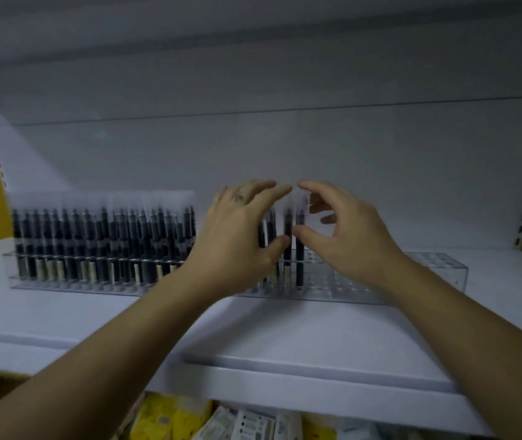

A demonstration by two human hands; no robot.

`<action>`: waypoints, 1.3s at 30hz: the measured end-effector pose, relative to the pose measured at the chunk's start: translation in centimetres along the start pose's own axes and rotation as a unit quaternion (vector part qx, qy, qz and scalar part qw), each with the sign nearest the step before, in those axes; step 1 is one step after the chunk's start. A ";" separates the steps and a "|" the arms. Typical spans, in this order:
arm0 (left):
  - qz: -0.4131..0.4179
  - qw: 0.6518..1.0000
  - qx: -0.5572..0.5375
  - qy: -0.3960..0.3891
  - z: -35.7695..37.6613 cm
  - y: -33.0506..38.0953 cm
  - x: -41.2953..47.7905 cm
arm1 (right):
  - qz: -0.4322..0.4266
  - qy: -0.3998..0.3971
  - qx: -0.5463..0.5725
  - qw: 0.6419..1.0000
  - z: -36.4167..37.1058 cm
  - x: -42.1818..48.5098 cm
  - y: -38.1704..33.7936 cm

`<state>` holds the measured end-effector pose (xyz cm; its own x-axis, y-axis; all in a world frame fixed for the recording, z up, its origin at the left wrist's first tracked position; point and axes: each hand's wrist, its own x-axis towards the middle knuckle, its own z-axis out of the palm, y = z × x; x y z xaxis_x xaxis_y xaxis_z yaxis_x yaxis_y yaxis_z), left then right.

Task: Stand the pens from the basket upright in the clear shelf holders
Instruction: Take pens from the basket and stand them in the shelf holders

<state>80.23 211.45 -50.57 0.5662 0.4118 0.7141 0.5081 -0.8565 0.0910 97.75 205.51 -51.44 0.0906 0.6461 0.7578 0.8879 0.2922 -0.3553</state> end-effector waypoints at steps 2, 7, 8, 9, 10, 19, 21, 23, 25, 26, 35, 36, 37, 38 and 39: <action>0.018 1.000 0.011 0.009 -0.3 0.0 -0.7 | 0.003 -0.008 -0.028 1.000 -0.3 -0.1 -0.5; 0.046 0.998 0.022 0.023 -1.7 0.1 -2.1 | 0.002 -0.012 -0.098 0.995 -0.7 -2.4 -2.9; 0.049 0.998 0.016 0.025 -2.0 0.2 -2.6 | 0.004 -0.015 -0.101 0.995 -0.6 -3.3 -3.5; 0.054 0.998 0.008 0.027 -2.3 0.3 -3.2 | 0.006 -0.020 -0.101 0.995 -0.5 -4.3 -4.1; 0.059 0.998 0.003 0.028 -2.5 0.3 -3.9 | 0.006 -0.026 -0.100 0.995 -0.4 -5.3 -4.7; 0.050 0.998 -0.040 0.027 -3.8 -0.3 -14.2 | -0.083 0.021 -0.071 0.994 2.7 -14.5 -9.7; 0.034 0.998 -0.050 0.030 -3.5 -0.5 -16.9 | -0.092 0.029 -0.064 0.993 4.1 -16.5 -10.3; 0.019 0.998 -0.059 0.016 -2.9 -0.8 -19.6 | -0.098 0.029 -0.049 0.994 5.6 -18.5 -10.6; 0.003 0.998 -0.069 -0.011 -2.1 -1.1 -22.3 | -0.098 0.021 -0.032 0.994 7.5 -20.8 -10.7; -0.008 0.997 -0.073 -0.027 -1.6 -1.4 -23.8 | -0.093 0.012 -0.029 0.995 8.5 -22.1 -10.6; -0.156 0.952 -0.055 -0.259 7.1 -2.6 -35.9 | 0.121 -0.272 -0.022 0.954 17.1 -33.8 -5.5; -0.165 0.940 -0.045 -0.296 8.4 -2.6 -37.0 | 0.143 -0.296 -0.021 0.944 17.8 -35.0 -4.8; -0.178 0.926 -0.041 -0.330 9.8 -2.7 -38.0 | 0.164 -0.316 -0.020 0.934 18.5 -36.1 -4.2; -0.195 0.911 -0.044 -0.359 11.1 -2.6 -38.9 | 0.182 -0.336 -0.021 0.924 19.2 -37.2 -3.7; -0.216 0.896 -0.050 -0.384 12.5 -2.6 -39.9 | 0.196 -0.358 -0.023 0.913 19.8 -38.3 -3.3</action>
<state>64.44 201.13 -87.97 0.6297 0.7719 -0.0875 0.7487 -0.5731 0.3333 82.43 193.81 -90.11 0.1026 0.9945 0.0204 0.8696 -0.0797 -0.4873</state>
